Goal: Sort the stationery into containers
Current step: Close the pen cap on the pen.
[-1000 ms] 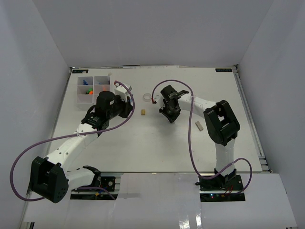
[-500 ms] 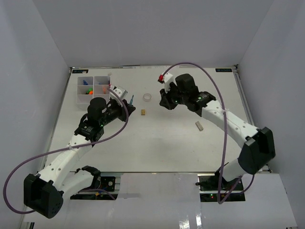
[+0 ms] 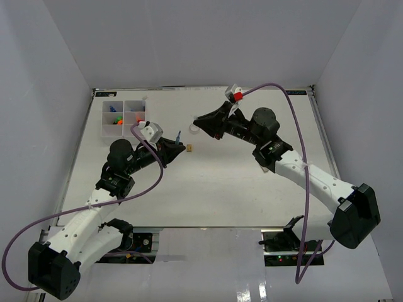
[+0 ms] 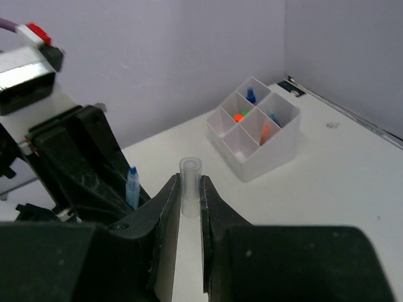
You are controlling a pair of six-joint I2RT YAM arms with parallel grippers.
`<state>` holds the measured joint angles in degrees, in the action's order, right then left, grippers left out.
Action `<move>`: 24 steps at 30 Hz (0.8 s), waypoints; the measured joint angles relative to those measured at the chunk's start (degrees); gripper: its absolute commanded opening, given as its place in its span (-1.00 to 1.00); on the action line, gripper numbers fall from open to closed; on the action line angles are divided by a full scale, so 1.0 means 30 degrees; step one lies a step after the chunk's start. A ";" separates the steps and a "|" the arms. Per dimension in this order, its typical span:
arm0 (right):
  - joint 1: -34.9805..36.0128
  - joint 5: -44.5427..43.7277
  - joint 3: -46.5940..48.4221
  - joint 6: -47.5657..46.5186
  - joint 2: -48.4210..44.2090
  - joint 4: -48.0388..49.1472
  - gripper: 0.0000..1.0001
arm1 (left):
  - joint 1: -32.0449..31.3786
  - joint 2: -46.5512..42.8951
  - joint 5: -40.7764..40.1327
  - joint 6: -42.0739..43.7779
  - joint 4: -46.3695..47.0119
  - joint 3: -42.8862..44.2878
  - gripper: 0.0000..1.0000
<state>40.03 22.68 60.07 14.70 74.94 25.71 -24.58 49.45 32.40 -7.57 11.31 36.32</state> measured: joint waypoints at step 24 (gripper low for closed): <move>0.1712 0.2069 -0.0102 0.2827 0.1494 0.6747 -0.72 | 0.0000 0.0087 0.1537 -0.0648 0.1865 -0.0430 -1.00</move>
<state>45.17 28.88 59.77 23.18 79.42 45.95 -24.58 49.71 37.01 -9.52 16.91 35.03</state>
